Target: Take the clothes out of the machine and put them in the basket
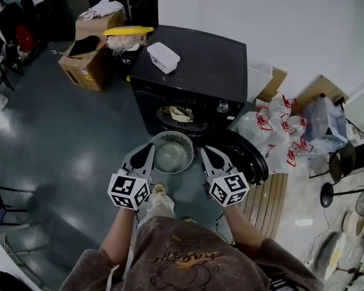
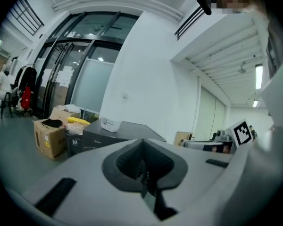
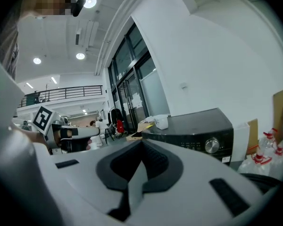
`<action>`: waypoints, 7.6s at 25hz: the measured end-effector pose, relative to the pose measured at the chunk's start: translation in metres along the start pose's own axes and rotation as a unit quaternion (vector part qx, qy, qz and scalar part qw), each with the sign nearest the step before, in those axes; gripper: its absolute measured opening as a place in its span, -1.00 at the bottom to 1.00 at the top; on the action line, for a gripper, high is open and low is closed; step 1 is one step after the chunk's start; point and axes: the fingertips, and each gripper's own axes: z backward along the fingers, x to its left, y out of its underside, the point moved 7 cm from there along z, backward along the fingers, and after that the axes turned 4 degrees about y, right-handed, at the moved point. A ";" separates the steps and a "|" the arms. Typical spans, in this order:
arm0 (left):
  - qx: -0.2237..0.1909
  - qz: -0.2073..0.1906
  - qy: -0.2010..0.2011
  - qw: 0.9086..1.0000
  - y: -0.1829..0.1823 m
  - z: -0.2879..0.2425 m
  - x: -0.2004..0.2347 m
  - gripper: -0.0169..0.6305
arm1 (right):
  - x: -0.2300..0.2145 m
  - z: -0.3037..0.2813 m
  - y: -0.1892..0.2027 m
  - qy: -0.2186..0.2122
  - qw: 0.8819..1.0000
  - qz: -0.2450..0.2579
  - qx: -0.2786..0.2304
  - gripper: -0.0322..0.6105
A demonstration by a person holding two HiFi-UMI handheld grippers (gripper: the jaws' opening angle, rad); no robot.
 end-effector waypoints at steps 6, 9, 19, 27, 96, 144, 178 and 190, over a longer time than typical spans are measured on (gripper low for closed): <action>0.019 -0.015 0.043 0.999 0.009 -0.058 0.067 -0.94 | -0.021 -0.085 0.016 0.016 1.000 -0.005 0.020 -0.91; 0.026 -0.023 0.060 0.998 0.027 -0.089 0.097 -0.94 | -0.037 -0.121 0.032 0.020 0.999 0.011 0.026 -0.91; 0.013 -0.009 0.051 0.999 0.148 -0.170 0.164 -0.94 | -0.102 -0.202 0.144 0.016 0.999 0.032 0.034 -0.91; -0.007 -0.010 0.048 0.999 0.261 -0.211 0.188 -0.94 | -0.155 -0.238 0.253 0.022 0.999 0.022 0.008 -0.91; -0.027 -0.024 0.009 0.999 0.429 -0.216 0.168 -0.94 | -0.291 -0.449 0.422 0.087 0.984 0.103 0.117 0.57; -0.010 -0.024 -0.006 1.000 0.436 -0.228 0.162 -0.94 | -0.145 -0.231 0.452 -0.070 0.989 0.091 0.094 -0.76; -0.021 -0.013 -0.011 1.000 0.435 -0.222 0.165 -0.94 | -0.185 -0.282 0.444 -0.006 0.993 0.087 0.074 0.34; -0.017 -0.009 0.005 1.000 0.435 -0.229 0.168 -0.94 | -0.235 -0.410 0.428 0.026 0.989 0.096 0.112 0.50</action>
